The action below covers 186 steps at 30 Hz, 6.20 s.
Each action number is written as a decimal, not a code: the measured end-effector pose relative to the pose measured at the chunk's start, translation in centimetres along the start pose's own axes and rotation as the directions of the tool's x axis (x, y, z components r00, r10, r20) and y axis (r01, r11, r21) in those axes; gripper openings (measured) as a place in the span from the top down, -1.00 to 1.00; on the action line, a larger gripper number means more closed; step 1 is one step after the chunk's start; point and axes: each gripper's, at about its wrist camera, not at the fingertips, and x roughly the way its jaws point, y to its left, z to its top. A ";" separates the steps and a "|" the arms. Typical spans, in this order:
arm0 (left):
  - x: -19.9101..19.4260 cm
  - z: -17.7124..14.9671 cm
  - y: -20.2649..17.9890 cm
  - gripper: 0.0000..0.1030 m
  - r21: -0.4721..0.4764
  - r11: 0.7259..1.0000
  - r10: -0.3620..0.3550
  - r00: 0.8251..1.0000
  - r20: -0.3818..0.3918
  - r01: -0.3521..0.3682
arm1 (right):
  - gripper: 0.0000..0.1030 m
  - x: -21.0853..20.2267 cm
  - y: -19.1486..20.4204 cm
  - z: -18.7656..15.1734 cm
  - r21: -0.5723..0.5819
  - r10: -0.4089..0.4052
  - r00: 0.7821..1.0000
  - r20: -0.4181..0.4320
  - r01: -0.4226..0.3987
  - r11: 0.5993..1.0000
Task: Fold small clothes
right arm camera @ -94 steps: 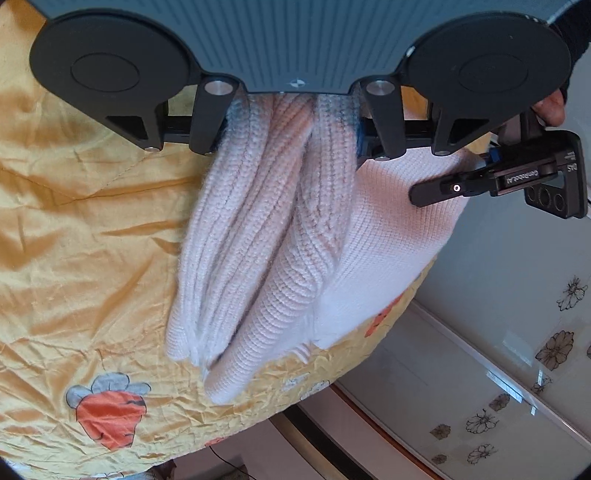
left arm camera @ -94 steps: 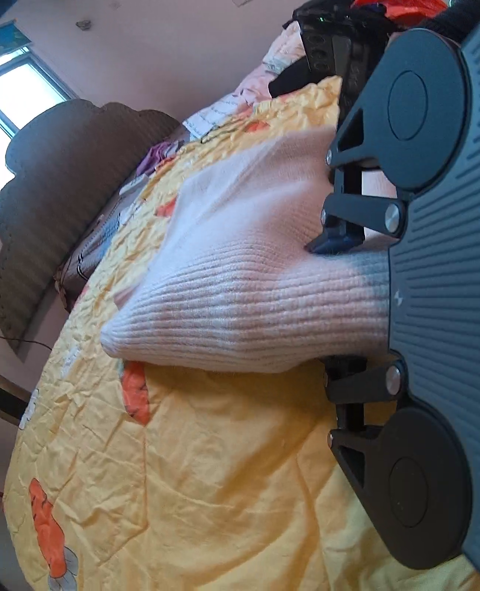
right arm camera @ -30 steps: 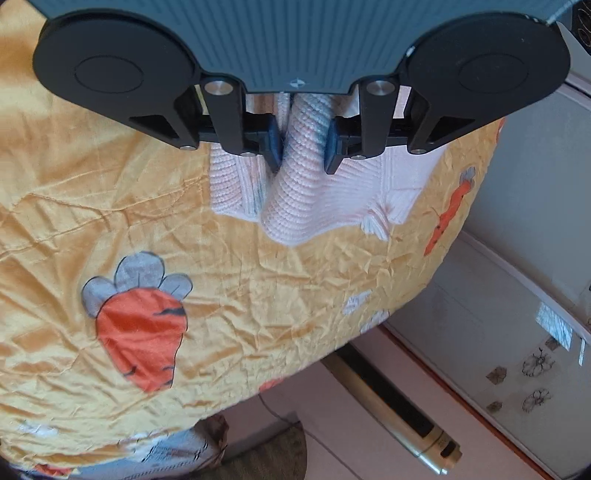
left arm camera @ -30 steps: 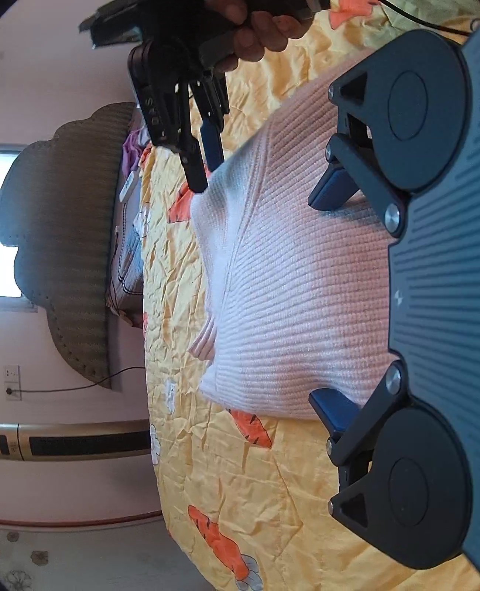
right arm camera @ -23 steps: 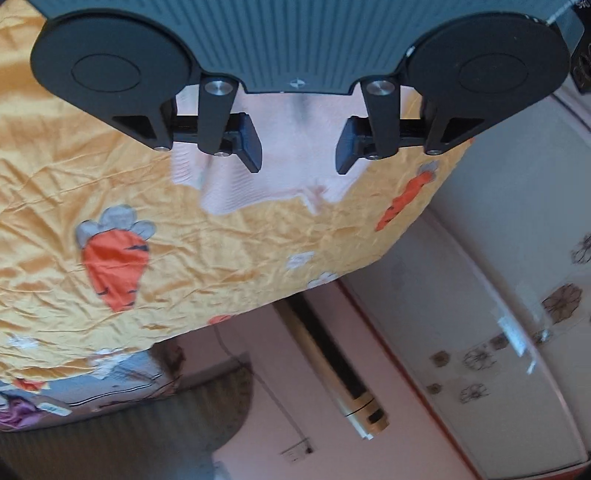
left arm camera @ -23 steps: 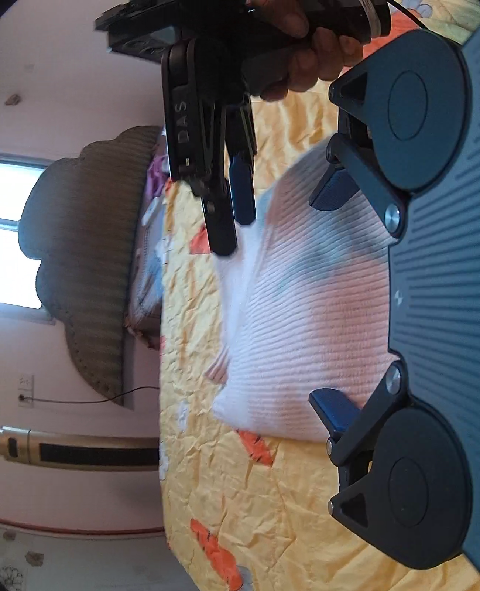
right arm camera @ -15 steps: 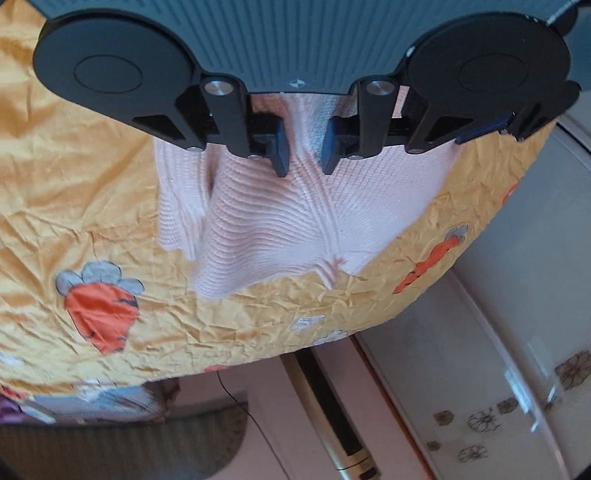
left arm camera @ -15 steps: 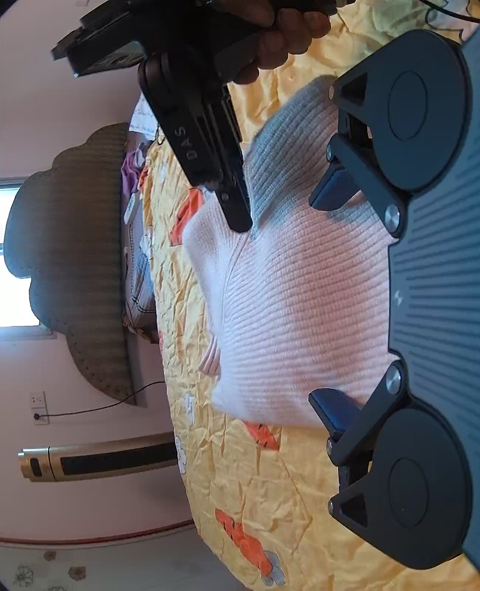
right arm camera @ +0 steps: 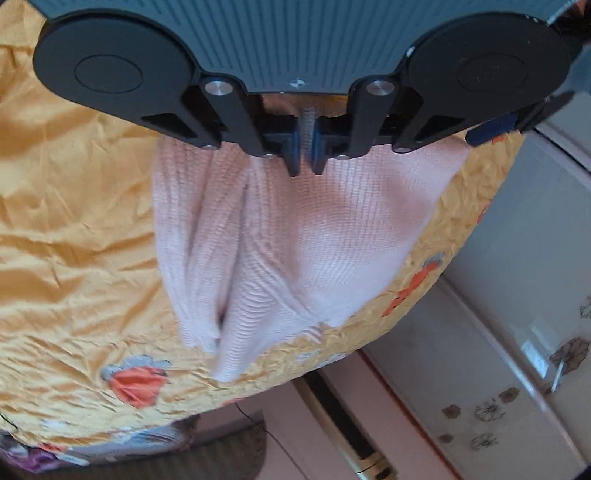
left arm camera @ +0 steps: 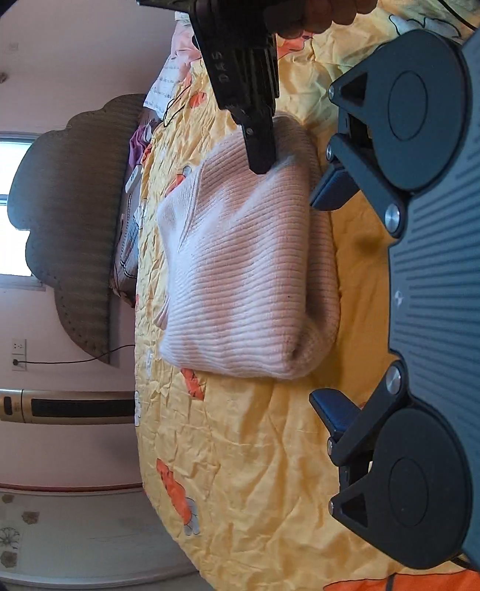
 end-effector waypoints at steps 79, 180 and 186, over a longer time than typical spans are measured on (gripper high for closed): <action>3.3 -3.0 -1.3 -1.00 -0.016 0.992 0.126 0.989 -0.073 -0.128 | -0.97 0.4 2.4 -7.9 -0.265 -0.429 0.880 0.204 0.472 0.841; 1.7 -1.7 -0.5 -1.00 -0.038 0.995 0.087 0.989 -0.122 -0.092 | -0.99 -1.3 4.2 -8.0 -0.262 -0.426 0.876 0.225 0.475 0.840; -0.3 -1.0 0.6 -1.00 -0.092 0.992 0.075 0.994 -0.074 -0.082 | -1.00 -2.5 6.2 -8.0 -0.311 -0.385 0.890 0.244 0.448 0.838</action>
